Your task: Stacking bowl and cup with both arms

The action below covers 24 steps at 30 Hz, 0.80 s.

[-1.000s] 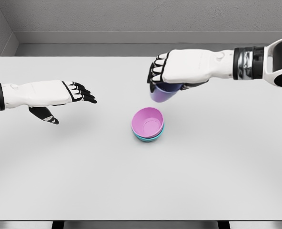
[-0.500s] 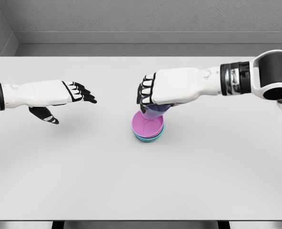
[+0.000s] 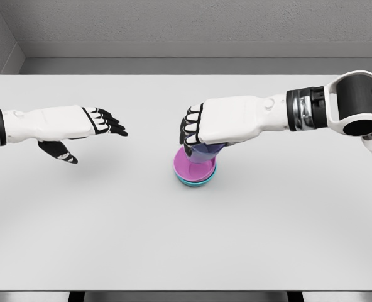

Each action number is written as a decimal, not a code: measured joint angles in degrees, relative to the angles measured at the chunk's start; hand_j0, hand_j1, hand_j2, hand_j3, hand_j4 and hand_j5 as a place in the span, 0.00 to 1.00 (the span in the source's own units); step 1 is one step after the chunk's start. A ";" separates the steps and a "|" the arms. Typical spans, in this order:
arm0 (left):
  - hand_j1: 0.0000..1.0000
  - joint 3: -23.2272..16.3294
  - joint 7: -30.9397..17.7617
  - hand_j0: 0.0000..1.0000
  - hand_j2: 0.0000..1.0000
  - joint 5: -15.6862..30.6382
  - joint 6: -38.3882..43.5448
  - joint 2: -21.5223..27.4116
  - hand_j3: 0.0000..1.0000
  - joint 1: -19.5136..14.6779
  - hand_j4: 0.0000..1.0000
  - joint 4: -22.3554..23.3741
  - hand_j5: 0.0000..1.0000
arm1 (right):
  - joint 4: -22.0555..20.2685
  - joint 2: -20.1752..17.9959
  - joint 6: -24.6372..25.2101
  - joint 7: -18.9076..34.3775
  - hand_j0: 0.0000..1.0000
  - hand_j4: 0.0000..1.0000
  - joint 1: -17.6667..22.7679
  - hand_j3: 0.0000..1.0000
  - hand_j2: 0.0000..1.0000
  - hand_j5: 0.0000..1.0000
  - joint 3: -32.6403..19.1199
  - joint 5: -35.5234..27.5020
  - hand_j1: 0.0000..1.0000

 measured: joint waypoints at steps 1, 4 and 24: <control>1.00 0.00 0.00 1.00 1.00 0.00 0.00 0.00 1.00 0.00 1.00 0.00 1.00 | 0.00 0.02 0.00 0.00 0.57 0.57 0.00 0.57 0.57 0.57 0.19 0.00 0.57; 1.00 0.00 0.00 1.00 1.00 0.00 0.00 0.00 1.00 0.09 1.00 0.00 1.00 | 0.02 0.05 -0.01 -0.01 0.57 0.57 0.53 0.57 0.57 0.57 0.55 0.06 0.57; 1.00 0.00 0.00 1.00 1.00 0.01 0.00 0.00 1.00 0.18 1.00 -0.09 1.00 | 0.17 0.47 0.00 0.01 0.57 0.57 0.79 0.57 0.57 0.57 2.10 0.25 0.57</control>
